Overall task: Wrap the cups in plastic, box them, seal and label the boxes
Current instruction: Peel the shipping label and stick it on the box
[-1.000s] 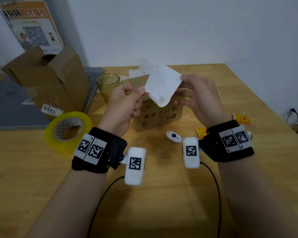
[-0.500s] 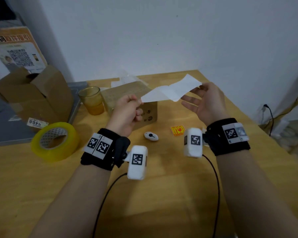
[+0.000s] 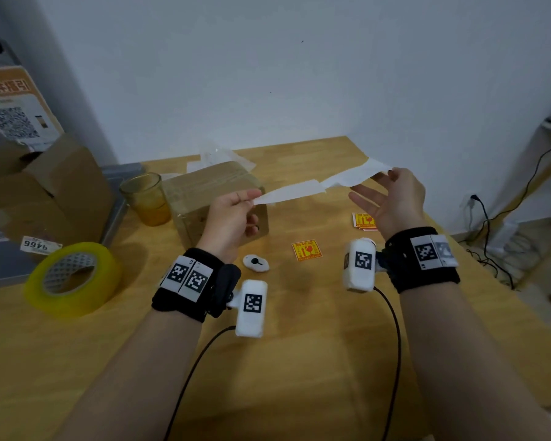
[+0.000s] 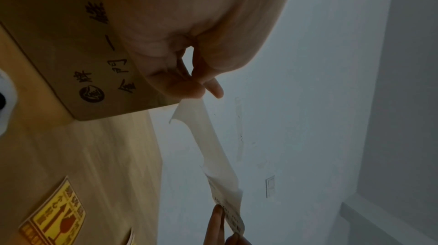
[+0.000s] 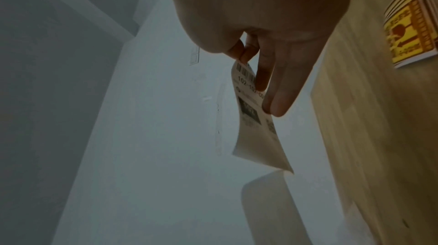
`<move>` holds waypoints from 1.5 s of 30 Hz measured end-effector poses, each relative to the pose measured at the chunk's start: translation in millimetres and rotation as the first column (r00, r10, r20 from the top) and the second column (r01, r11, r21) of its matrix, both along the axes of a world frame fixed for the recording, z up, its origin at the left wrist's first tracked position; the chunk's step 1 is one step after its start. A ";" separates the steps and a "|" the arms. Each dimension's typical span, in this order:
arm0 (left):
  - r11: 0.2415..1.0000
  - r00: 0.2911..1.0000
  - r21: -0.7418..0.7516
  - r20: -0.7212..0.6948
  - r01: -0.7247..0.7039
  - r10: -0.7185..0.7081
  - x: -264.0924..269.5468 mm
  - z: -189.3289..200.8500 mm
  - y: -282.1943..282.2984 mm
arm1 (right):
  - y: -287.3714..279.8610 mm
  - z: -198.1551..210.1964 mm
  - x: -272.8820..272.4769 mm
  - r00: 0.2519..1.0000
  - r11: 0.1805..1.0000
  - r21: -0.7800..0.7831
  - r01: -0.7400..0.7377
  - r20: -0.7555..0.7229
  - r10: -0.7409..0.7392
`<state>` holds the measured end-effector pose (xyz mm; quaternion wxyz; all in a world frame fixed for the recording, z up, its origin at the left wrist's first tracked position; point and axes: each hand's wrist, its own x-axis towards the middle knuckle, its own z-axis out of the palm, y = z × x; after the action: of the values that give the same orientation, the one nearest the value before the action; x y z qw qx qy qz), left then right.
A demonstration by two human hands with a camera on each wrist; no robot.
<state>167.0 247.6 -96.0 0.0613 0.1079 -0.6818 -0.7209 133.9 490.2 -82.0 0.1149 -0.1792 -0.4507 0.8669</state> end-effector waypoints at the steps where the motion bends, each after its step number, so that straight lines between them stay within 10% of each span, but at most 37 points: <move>1: 1.000 1.000 0.016 -0.004 -0.004 0.004 -2.7 -0.2 1.7 | 0.6 -0.5 -2.2 1.000 1.000 -0.004 0.015 -0.001 -0.015; 9: 0.991 0.997 0.108 -0.002 0.083 -0.083 -35.2 -0.8 31.4 | 3.4 7.6 -17.5 0.994 0.989 0.114 0.097 -0.054 -0.091; 15: 0.937 0.959 -0.209 0.101 0.281 -0.265 -49.8 18.0 58.1 | -2.7 18.5 -12.1 0.996 0.925 0.378 0.031 -0.086 0.002; 19: 0.921 0.970 -0.359 -0.125 0.151 -0.208 -39.3 38.5 45.8 | -13.1 23.1 -7.5 0.994 0.848 0.530 0.002 -0.090 0.054; 22: 0.803 0.888 -0.590 -0.320 0.087 -0.331 -28.1 48.1 29.9 | -29.1 28.1 -4.5 0.989 0.825 0.564 -0.034 -0.102 0.110; 27: 0.602 0.849 -0.795 -0.267 0.075 -0.457 -14.6 49.2 11.3 | -67.2 41.1 4.1 0.960 0.788 0.609 -0.091 -0.157 0.232; 32: 0.703 0.886 -0.709 -0.355 -0.047 -0.299 0.7 58.7 -24.3 | -94.8 54.2 13.2 0.914 0.740 0.652 -0.167 -0.179 0.365; 45: 0.920 0.863 -0.327 -0.377 0.215 -0.336 14.6 87.7 -112.8 | -145.4 39.1 20.4 0.561 0.505 0.459 -0.731 -0.016 0.828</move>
<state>181.7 134.7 -8.3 0.1181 -0.1609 -0.7531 -0.6270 154.3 344.7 -42.9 -0.2047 0.1760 -0.6327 0.7258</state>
